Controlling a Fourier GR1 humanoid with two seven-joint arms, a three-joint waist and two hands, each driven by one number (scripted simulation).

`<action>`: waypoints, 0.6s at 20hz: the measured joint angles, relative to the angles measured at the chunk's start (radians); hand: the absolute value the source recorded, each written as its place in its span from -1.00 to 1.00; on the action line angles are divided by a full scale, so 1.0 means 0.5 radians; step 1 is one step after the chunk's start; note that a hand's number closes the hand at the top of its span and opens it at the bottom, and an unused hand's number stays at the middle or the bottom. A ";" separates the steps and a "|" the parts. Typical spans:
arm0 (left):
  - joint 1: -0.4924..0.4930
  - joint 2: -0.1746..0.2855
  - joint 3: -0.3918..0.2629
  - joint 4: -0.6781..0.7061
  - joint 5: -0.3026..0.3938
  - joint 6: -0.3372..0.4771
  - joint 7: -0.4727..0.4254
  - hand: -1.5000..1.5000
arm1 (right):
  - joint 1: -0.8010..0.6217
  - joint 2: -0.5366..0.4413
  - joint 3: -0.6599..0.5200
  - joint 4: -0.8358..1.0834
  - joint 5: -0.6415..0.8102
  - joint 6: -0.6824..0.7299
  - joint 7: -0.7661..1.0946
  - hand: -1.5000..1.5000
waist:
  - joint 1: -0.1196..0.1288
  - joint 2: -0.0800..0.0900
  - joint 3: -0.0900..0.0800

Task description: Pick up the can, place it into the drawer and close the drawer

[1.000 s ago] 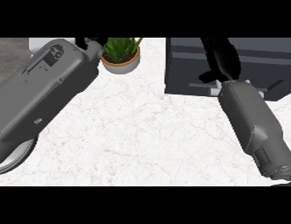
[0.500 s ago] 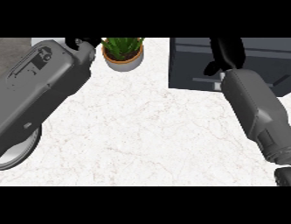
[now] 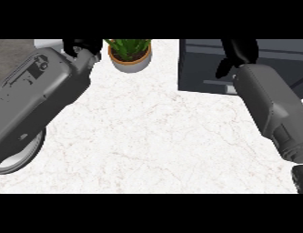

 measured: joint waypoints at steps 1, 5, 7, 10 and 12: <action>-0.002 0.007 0.002 -0.011 -0.001 0.001 0.013 -1.00 | -0.012 -0.002 -0.023 0.016 -0.027 0.036 -0.046 -1.00 | -0.001 0.001 0.002; 0.016 0.027 0.011 -0.052 -0.001 -0.010 0.026 -1.00 | -0.032 0.002 -0.192 0.035 -0.210 0.153 -0.256 -1.00 | -0.008 0.001 0.002; 0.022 0.031 0.011 -0.061 -0.004 -0.006 0.032 -1.00 | -0.050 0.010 -0.307 0.034 -0.332 0.222 -0.331 -1.00 | -0.017 -0.002 0.003; 0.043 0.040 0.007 -0.081 -0.014 0.002 0.037 -1.00 | -0.070 0.028 -0.487 0.029 -0.524 0.324 -0.438 -1.00 | -0.022 -0.008 0.006; 0.055 0.050 0.009 -0.103 -0.017 0.011 0.049 -1.00 | -0.075 0.037 -0.575 0.026 -0.618 0.372 -0.502 -1.00 | -0.022 -0.010 0.004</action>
